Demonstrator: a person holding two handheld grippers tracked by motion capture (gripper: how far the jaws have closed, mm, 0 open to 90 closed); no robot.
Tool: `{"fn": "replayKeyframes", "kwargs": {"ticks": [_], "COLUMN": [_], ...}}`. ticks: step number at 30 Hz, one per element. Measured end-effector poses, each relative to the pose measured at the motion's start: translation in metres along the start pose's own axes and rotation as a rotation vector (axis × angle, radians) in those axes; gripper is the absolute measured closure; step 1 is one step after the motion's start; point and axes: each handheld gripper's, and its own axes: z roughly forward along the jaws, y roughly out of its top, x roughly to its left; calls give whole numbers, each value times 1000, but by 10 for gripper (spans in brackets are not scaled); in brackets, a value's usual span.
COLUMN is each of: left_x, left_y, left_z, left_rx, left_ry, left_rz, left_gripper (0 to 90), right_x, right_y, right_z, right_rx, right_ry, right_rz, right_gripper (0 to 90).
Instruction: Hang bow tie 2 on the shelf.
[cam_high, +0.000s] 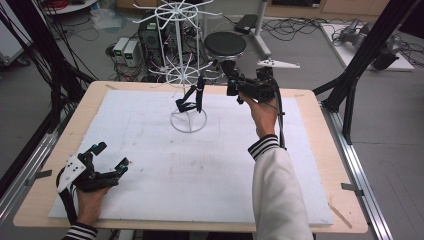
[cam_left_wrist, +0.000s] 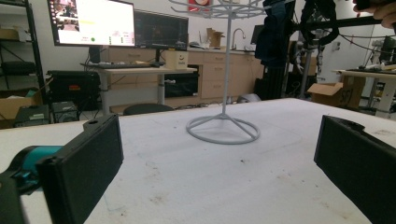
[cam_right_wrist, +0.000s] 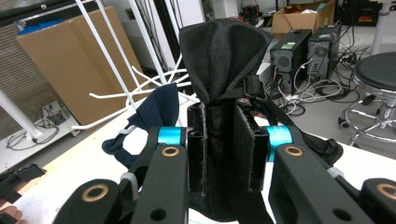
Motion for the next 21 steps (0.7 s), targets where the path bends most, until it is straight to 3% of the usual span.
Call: {"fn": "replayKeyframes", "kwargs": {"ticks": [5,21], "left_x": [0,1], "left_y": [0,0], "left_z": [0,0], "left_rx": [0,4], "left_ry": [0,-2], "left_rz": [1,0], "left_gripper": [17,17], "right_x": [1,8], "right_y": [2,10], "right_z": [8,30], "right_rx": [18,-7], "right_ry": [11,57], "right_rz": [6,-4], "right_gripper": [764,764]}}
